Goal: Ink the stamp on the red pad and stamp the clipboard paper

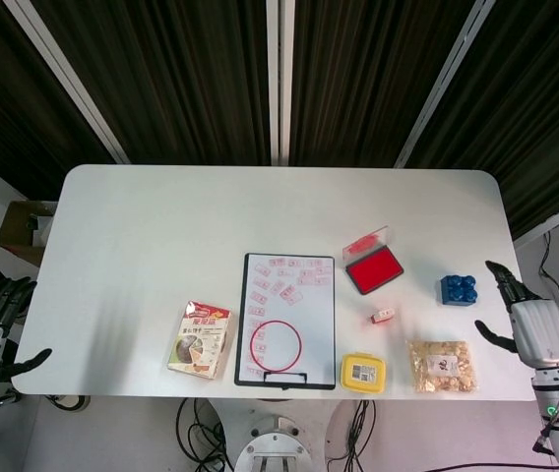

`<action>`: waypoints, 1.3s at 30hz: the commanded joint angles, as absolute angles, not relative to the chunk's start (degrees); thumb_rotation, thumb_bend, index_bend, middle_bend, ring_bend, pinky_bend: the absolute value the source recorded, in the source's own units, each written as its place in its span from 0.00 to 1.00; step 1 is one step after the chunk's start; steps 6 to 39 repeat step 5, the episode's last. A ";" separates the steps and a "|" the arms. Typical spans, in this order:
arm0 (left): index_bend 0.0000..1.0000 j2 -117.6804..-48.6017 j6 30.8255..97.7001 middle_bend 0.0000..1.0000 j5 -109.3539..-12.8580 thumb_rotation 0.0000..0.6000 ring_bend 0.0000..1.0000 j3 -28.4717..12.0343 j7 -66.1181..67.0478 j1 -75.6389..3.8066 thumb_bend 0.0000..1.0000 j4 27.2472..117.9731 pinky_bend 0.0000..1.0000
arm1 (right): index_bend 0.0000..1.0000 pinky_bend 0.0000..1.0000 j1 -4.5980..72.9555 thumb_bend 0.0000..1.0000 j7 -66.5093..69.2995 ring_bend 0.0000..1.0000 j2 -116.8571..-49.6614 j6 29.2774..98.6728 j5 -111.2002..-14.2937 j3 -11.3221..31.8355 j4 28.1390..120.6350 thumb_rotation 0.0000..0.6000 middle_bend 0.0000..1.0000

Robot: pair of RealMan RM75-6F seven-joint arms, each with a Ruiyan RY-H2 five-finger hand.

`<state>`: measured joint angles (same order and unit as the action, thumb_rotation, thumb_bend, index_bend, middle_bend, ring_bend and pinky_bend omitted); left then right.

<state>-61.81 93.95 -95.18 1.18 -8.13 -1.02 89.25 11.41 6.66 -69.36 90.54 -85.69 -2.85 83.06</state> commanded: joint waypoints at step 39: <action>0.10 -61.84 93.90 0.09 -94.94 1.00 0.07 1.09 -7.84 -0.93 0.00 89.41 0.16 | 0.00 0.00 5.55 0.03 12.07 0.00 -66.77 87.88 -80.88 -0.37 82.66 1.00 0.00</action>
